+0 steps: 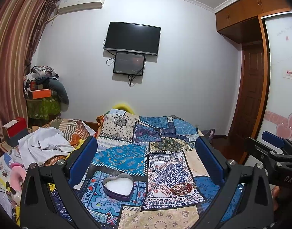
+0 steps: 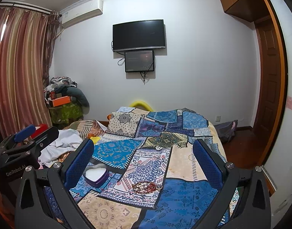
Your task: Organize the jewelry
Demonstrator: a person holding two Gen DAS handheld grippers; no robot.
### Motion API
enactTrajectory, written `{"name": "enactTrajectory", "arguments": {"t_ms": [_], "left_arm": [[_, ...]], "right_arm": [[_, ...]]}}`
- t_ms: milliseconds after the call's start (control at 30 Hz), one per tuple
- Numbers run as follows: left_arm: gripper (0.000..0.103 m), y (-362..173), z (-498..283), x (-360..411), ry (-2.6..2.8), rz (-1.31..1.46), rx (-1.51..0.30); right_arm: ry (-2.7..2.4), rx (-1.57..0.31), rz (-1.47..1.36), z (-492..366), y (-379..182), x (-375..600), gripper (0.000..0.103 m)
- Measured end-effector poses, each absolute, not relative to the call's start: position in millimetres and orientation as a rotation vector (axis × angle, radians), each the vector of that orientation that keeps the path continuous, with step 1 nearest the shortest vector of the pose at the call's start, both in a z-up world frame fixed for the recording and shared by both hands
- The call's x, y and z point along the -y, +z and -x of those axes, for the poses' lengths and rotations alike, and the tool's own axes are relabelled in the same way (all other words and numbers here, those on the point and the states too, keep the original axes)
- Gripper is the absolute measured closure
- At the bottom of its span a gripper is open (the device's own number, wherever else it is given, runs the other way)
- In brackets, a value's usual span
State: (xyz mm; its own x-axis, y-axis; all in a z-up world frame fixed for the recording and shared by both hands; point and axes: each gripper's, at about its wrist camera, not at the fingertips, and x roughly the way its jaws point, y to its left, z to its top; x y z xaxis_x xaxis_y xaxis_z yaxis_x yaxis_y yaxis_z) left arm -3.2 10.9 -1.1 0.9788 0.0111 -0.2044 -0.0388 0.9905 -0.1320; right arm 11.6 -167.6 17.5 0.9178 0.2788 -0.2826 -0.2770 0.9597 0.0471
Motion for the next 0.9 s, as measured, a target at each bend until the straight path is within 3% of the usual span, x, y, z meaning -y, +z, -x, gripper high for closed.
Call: {"name": "enactTrajectory", "arguments": {"t_ms": [900], "left_arm": [[0.0, -0.1, 4.9, -8.9, 0.026, 0.134, -0.202]], "right_arm": [[0.292, -0.292, -0.003, -12.7, 15.9, 161.3, 0.0]]}}
